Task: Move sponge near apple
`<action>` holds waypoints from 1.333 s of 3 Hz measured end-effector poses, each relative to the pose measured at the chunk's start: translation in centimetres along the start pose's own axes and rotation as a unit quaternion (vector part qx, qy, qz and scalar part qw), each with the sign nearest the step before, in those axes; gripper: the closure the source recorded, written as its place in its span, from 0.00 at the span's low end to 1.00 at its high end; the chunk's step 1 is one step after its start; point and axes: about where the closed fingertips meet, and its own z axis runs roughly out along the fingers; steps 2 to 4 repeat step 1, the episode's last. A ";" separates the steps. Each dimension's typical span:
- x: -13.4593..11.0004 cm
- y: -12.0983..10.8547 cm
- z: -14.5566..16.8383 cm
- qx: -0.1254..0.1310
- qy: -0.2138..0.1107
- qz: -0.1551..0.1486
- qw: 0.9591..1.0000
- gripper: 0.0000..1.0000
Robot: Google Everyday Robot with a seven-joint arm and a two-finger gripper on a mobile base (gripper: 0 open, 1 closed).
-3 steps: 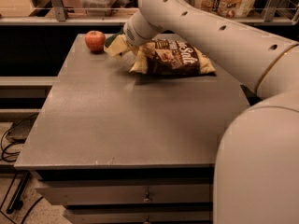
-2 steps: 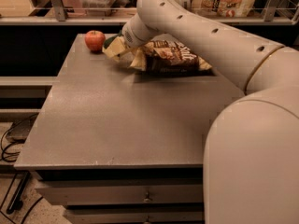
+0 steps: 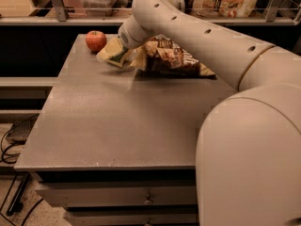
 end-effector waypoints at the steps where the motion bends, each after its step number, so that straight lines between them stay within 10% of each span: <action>1: 0.0 0.0 0.0 0.000 0.000 0.000 1.000 0.00; 4: 0.0 0.0 0.0 0.000 0.000 0.000 1.000 0.00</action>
Offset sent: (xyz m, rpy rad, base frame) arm 0.0000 0.0000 0.0000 0.0000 0.0000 0.0000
